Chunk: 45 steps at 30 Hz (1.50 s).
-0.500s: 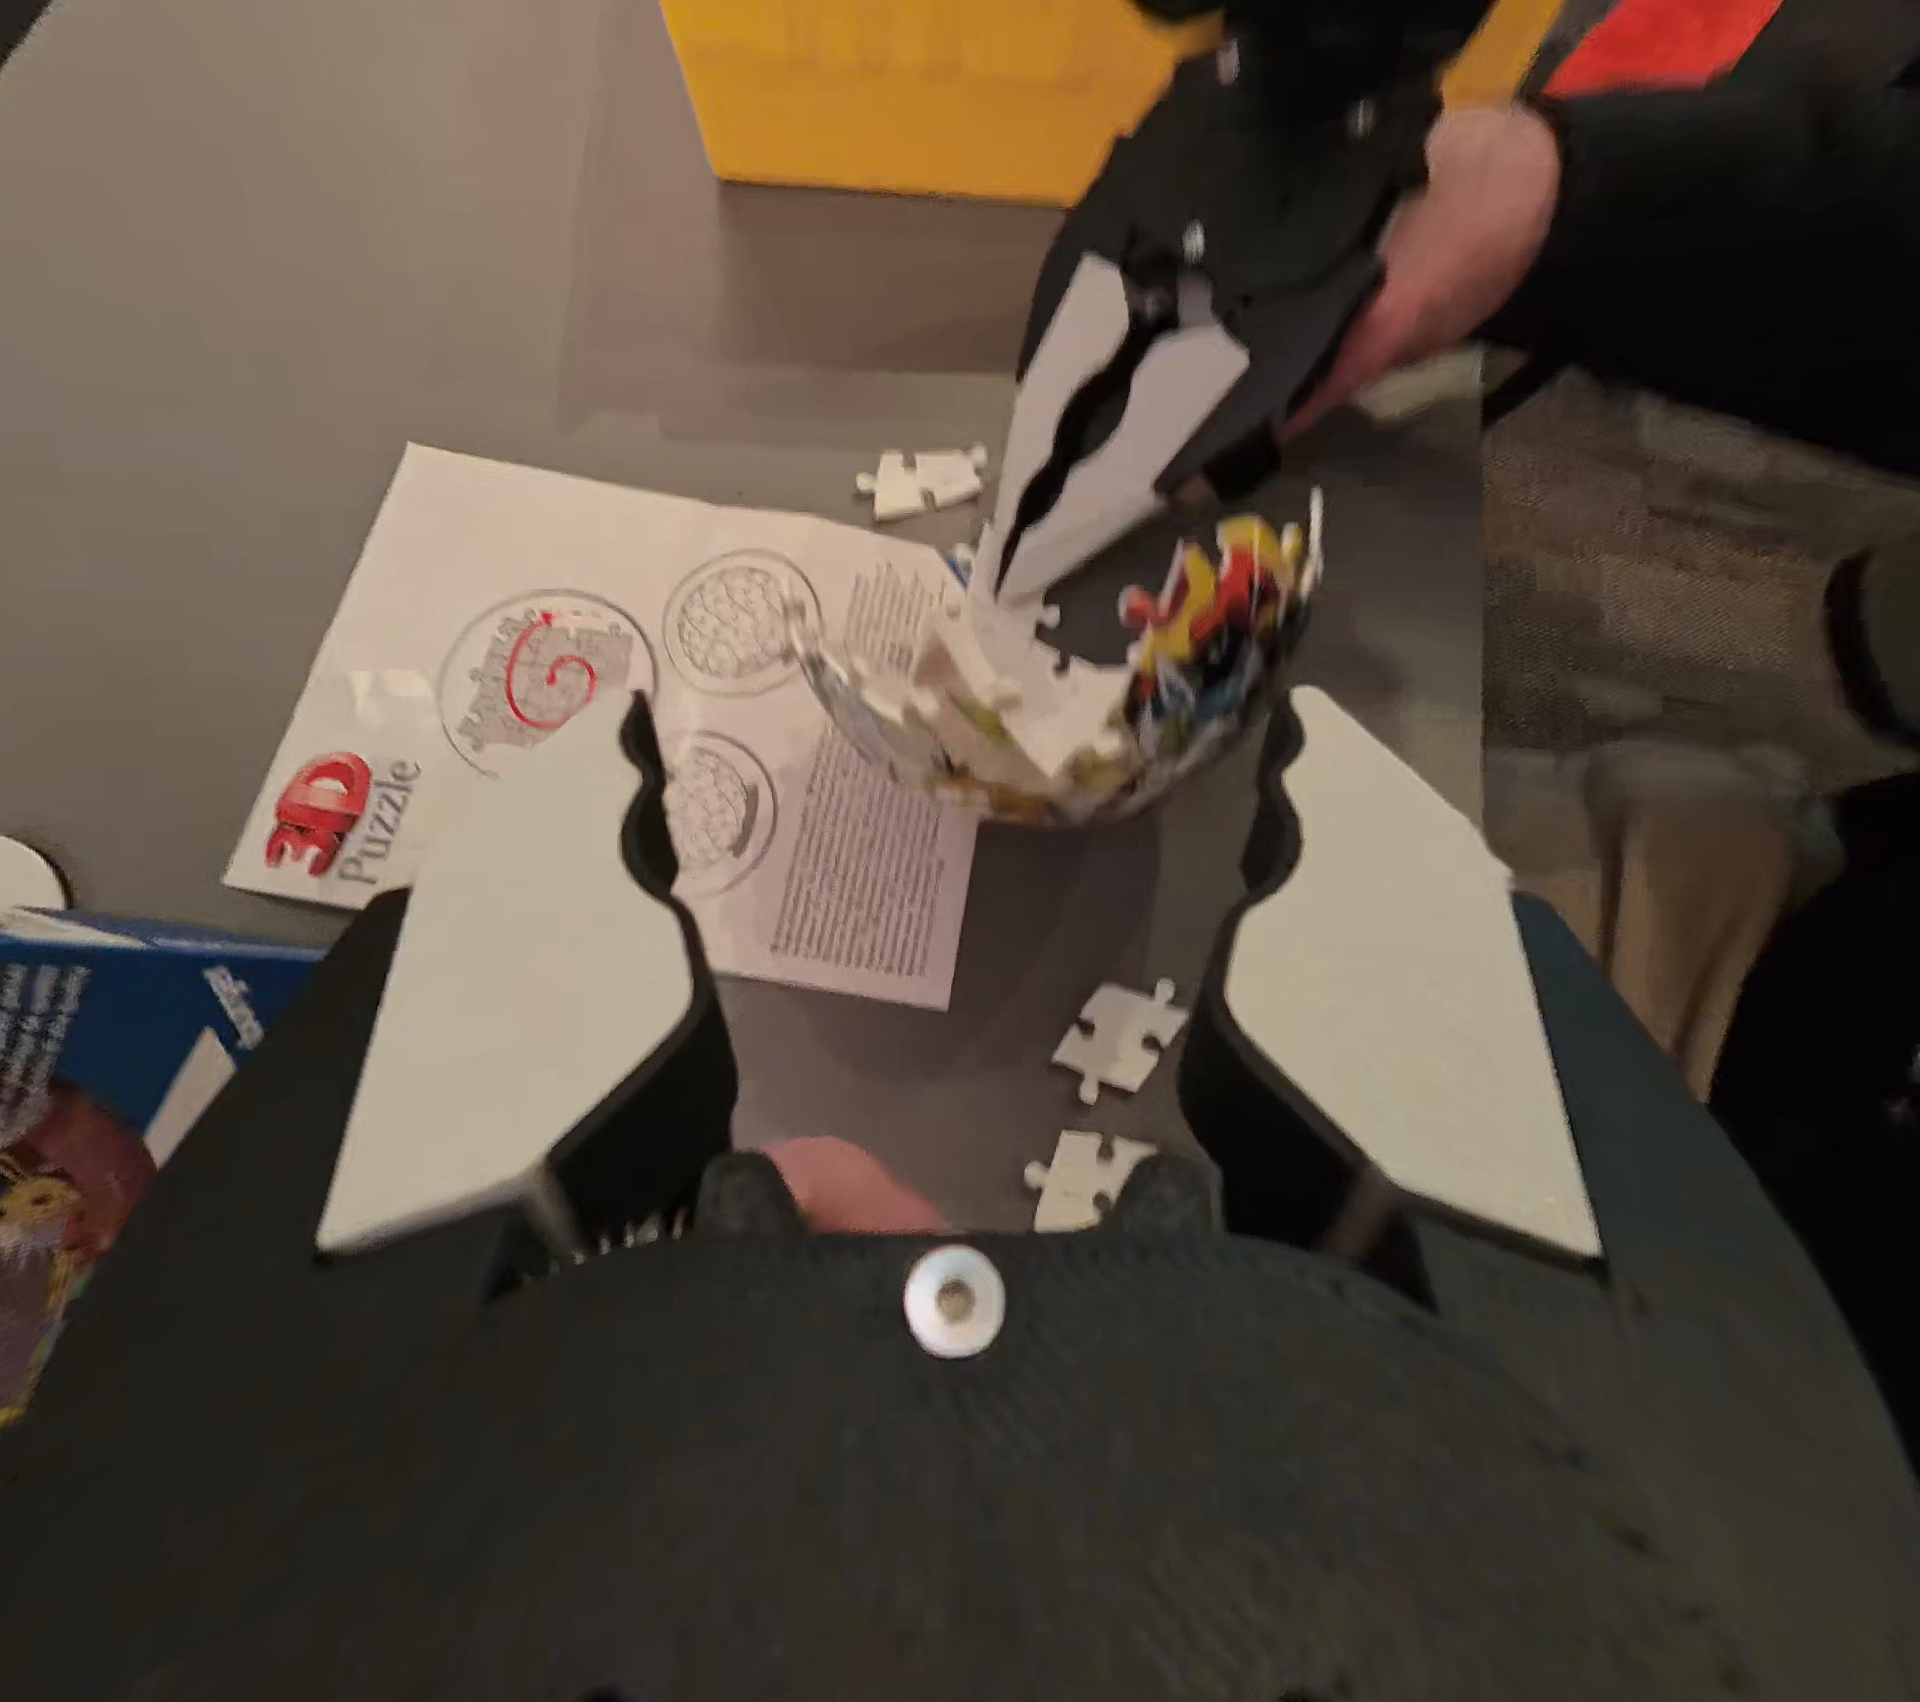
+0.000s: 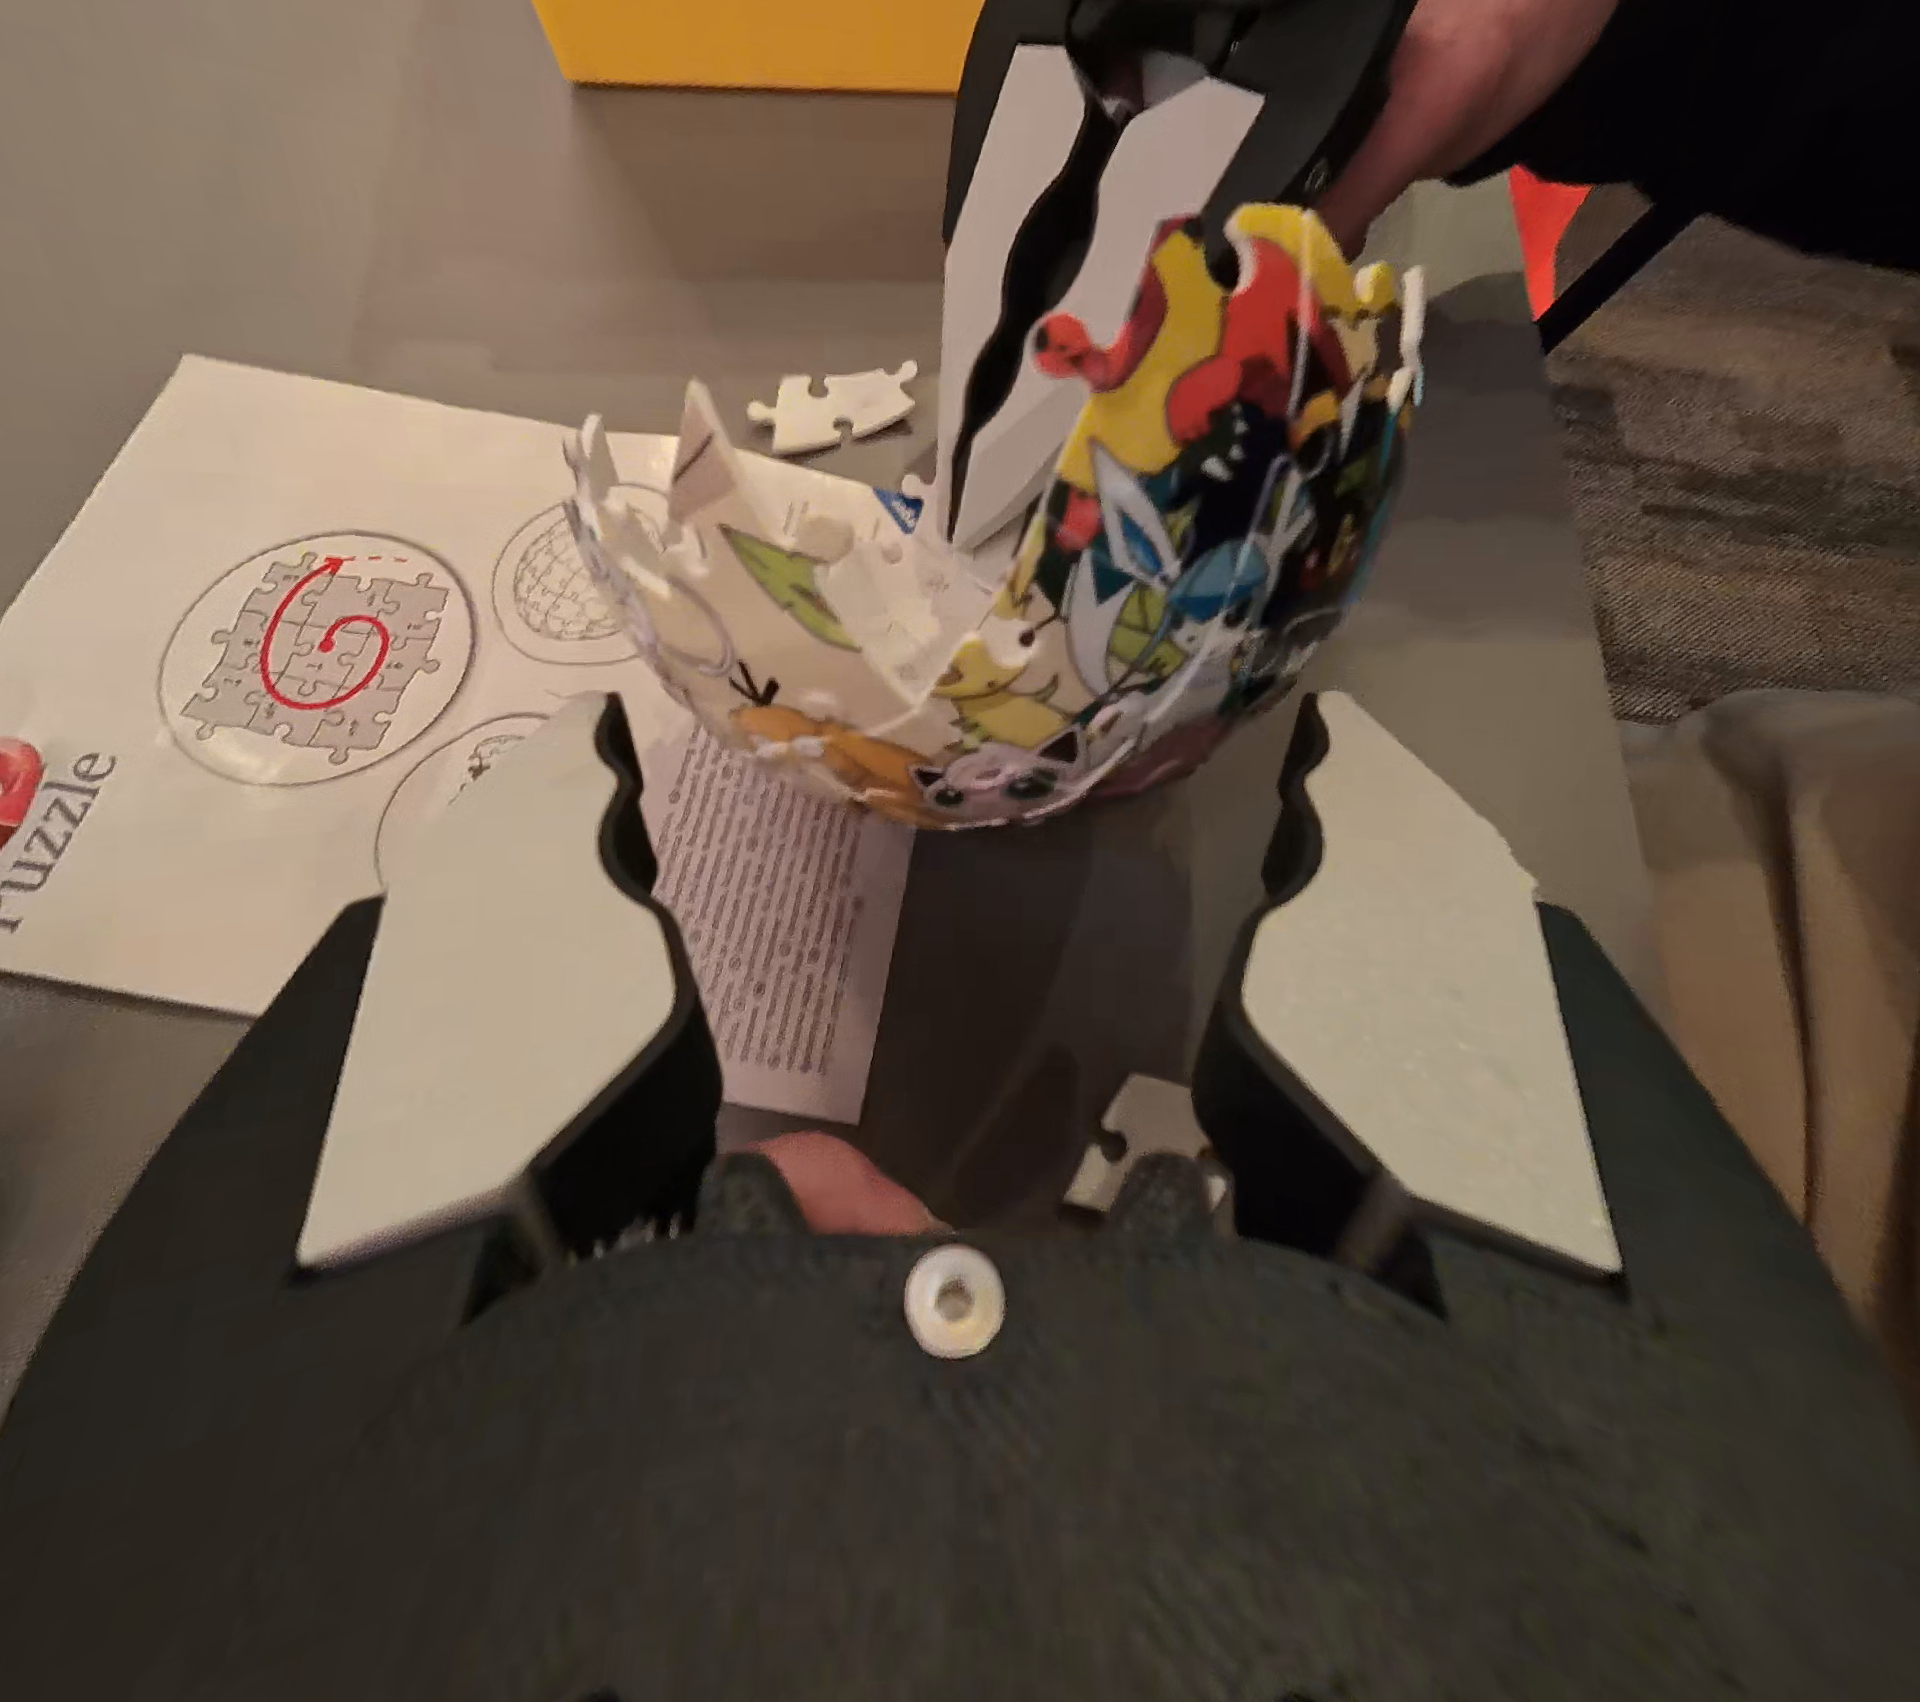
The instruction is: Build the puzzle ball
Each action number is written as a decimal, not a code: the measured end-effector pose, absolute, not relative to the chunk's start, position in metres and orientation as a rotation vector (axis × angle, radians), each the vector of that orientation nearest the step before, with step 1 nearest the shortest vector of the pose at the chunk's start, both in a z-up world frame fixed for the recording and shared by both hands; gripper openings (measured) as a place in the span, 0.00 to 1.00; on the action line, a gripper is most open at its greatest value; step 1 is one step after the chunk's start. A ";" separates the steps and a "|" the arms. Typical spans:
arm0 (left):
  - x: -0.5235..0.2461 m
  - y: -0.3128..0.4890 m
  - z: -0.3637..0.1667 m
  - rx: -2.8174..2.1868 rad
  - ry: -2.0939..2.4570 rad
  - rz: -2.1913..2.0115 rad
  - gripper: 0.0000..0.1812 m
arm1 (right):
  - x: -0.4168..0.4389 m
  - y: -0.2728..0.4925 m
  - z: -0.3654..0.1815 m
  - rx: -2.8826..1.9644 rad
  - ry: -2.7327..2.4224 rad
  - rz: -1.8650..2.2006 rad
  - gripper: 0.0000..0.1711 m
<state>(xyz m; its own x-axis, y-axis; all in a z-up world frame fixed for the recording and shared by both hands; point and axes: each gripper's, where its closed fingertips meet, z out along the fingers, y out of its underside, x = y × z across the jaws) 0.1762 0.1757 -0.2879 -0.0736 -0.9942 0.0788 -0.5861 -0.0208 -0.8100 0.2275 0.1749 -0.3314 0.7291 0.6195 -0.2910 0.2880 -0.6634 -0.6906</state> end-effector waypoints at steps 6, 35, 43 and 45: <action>0.187 0.174 -0.279 -1.641 1.649 -1.035 0.61 | 0.228 0.175 -0.332 -2.295 -0.709 0.655 0.00; 0.191 0.175 -0.269 -1.652 1.545 -1.149 0.59 | 0.227 0.174 -0.330 -2.338 -0.836 0.672 0.00; 0.190 0.179 -0.272 -1.668 1.528 -1.164 0.59 | 0.245 0.179 -0.305 -2.258 -0.704 0.697 0.00; 0.191 0.180 -0.272 -1.666 1.528 -1.168 0.59 | 0.253 0.181 -0.288 -2.212 -0.663 0.676 0.00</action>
